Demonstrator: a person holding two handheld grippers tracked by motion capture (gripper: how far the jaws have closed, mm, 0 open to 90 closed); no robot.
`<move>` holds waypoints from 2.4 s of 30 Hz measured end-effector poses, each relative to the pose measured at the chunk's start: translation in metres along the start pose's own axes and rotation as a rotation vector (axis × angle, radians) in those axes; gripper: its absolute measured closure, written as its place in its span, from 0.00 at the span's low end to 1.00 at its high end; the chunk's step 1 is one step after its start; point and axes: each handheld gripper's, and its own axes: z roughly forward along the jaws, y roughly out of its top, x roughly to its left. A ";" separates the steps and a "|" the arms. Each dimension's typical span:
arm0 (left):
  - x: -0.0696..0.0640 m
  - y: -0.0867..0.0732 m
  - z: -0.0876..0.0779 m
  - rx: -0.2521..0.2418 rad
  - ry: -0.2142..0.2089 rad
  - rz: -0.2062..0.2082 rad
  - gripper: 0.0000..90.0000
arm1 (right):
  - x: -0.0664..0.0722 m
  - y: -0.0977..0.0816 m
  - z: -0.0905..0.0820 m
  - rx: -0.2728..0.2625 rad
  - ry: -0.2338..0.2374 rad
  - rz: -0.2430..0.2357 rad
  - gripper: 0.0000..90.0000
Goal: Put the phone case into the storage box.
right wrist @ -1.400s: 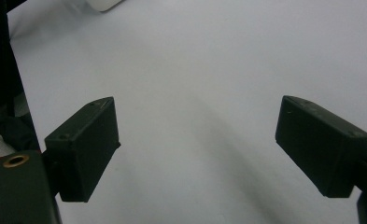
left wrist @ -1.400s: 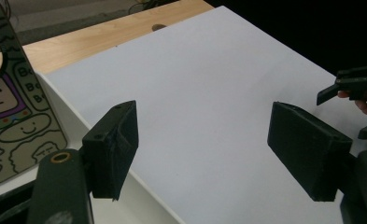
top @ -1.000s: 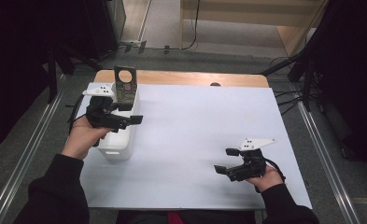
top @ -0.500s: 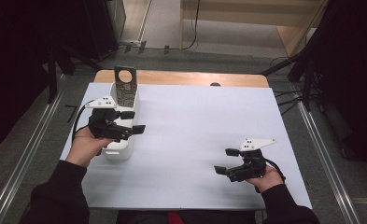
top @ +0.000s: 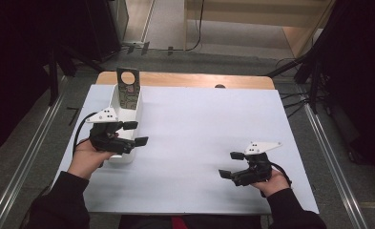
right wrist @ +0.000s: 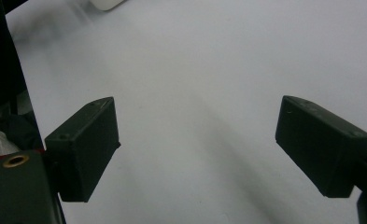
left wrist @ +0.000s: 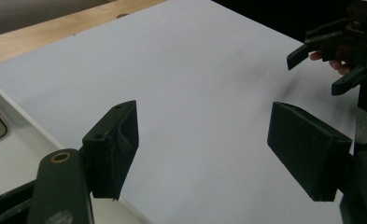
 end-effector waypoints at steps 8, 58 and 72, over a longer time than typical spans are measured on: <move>-0.010 -0.006 0.003 0.004 0.002 0.028 0.27 | 0.000 0.000 0.000 0.005 0.000 -0.003 0.14; -0.043 -0.053 0.015 0.084 -0.057 0.098 0.27 | 0.002 -0.001 0.000 -0.003 0.006 -0.011 0.14; -0.044 -0.060 0.019 0.110 -0.065 0.106 0.27 | 0.002 -0.001 0.000 -0.003 0.005 -0.013 0.14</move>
